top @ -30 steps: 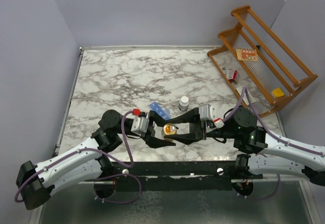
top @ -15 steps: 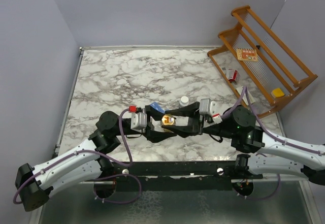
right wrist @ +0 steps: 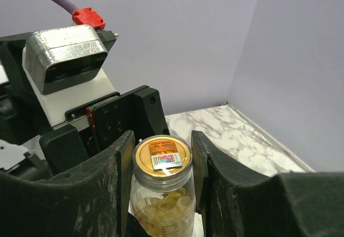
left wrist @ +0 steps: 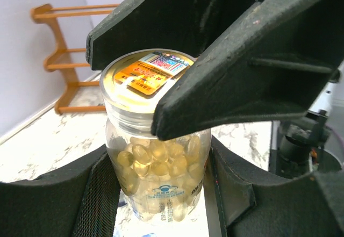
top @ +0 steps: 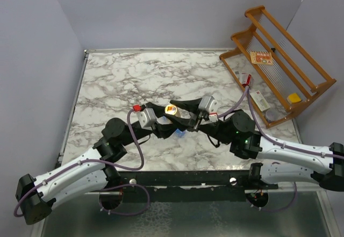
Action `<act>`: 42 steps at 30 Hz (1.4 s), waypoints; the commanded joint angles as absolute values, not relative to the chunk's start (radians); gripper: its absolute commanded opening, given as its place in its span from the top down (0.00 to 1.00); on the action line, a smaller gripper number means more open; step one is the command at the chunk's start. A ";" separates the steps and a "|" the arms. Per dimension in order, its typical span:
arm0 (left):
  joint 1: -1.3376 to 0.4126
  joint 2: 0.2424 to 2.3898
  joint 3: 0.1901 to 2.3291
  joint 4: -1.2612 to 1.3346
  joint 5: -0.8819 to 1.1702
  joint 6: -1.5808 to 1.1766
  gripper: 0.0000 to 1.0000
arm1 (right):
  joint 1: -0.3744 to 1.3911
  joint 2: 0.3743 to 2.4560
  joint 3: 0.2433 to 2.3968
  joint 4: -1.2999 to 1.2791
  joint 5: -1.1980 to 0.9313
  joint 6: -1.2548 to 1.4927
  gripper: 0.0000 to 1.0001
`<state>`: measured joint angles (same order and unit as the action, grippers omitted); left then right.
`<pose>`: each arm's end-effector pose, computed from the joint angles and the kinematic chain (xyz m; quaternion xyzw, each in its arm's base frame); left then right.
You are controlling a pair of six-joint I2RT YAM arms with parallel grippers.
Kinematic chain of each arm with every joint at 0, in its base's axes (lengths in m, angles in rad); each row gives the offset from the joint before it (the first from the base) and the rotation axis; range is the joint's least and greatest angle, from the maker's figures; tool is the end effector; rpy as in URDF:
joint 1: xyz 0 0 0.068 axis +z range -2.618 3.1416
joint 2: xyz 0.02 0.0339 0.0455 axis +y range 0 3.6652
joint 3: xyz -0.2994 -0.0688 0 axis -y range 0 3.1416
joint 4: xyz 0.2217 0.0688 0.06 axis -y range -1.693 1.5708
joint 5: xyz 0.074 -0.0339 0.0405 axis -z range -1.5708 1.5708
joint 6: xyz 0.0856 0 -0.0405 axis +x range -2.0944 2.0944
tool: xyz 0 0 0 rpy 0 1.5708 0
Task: Sort the pills into containers
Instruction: Screw the lid of the pill bottle onto the pill bottle.
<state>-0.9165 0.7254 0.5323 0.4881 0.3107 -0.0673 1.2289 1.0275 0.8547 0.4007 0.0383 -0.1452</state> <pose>0.0850 -0.1539 0.3737 0.3556 0.4849 -0.4561 0.6561 0.0867 0.2338 0.4268 -0.3829 0.4904 0.3935 0.6768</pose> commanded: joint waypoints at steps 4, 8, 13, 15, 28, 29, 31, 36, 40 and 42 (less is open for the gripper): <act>-0.916 0.755 0.580 0.681 0.080 0.003 1.00 | 1.236 1.154 0.797 0.360 0.192 -0.192 0.92; -0.916 0.802 0.603 0.690 0.014 0.036 1.00 | 1.235 1.213 0.826 0.368 0.266 -0.207 0.93; -0.917 0.850 0.624 0.693 -0.012 0.060 1.00 | 1.235 1.233 0.846 0.382 0.289 -0.201 0.83; -0.916 0.855 0.623 0.691 -0.008 0.064 1.00 | 1.235 1.218 0.852 0.383 0.283 -0.199 0.65; -0.916 0.785 0.534 0.672 0.095 0.003 1.00 | 1.235 1.003 0.892 0.414 0.175 -0.204 0.35; -0.916 0.778 0.533 0.663 0.101 0.001 1.00 | 1.236 0.980 0.897 0.405 0.159 -0.199 0.35; -0.917 0.764 0.532 0.645 0.117 0.000 1.00 | 1.235 0.935 0.902 0.383 0.140 -0.190 0.34; -0.916 0.759 0.532 0.597 0.179 -0.005 1.00 | 1.235 0.836 0.906 0.309 0.078 -0.159 0.31; -0.916 0.772 0.541 0.568 0.316 -0.003 1.00 | 1.235 0.802 0.947 0.171 0.011 -0.141 0.31; -0.916 0.783 0.552 0.554 0.420 -0.002 1.00 | 1.235 0.791 0.965 0.090 -0.060 -0.147 0.32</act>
